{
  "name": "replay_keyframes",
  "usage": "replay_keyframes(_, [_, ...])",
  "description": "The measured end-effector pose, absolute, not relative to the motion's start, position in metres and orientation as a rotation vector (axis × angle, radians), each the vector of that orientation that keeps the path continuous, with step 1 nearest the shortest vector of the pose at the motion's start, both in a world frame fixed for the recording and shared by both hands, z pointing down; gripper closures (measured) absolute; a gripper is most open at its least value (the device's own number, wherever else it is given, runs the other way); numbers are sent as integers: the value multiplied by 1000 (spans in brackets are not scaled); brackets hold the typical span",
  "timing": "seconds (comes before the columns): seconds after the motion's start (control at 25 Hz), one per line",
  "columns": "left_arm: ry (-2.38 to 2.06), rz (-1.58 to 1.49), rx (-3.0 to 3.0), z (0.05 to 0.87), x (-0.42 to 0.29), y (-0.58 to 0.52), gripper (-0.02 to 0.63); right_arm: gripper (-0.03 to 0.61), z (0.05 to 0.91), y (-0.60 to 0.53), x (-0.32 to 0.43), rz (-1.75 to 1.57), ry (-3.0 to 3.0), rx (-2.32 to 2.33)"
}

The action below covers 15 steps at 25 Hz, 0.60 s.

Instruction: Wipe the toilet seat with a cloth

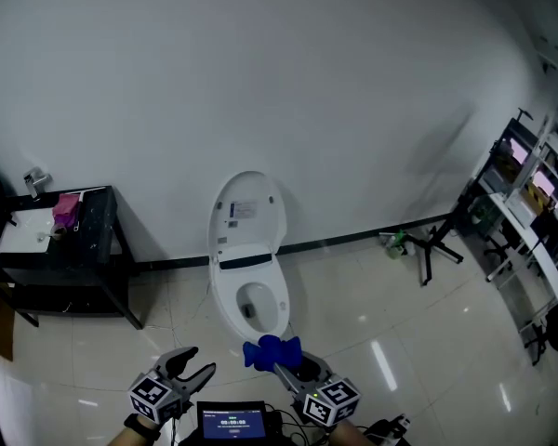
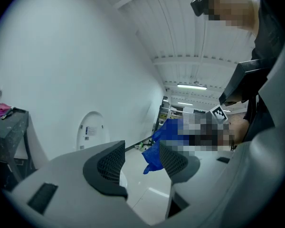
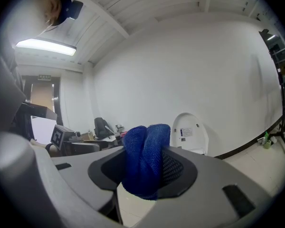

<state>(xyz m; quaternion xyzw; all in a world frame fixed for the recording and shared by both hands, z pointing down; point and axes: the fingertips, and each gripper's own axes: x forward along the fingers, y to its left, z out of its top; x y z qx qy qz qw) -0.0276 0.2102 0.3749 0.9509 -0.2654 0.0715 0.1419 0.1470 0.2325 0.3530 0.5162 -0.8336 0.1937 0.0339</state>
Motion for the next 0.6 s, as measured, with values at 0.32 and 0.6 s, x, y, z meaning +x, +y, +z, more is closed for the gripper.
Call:
replay_keyframes(0.32, [-825,177,2719,360,-23,216,380,399,346,233,152,573,-2593,1547])
replay_keyframes(0.6, [-846,144,2688,348,-17,217,380,399,341,228,145,537,-2629,1503])
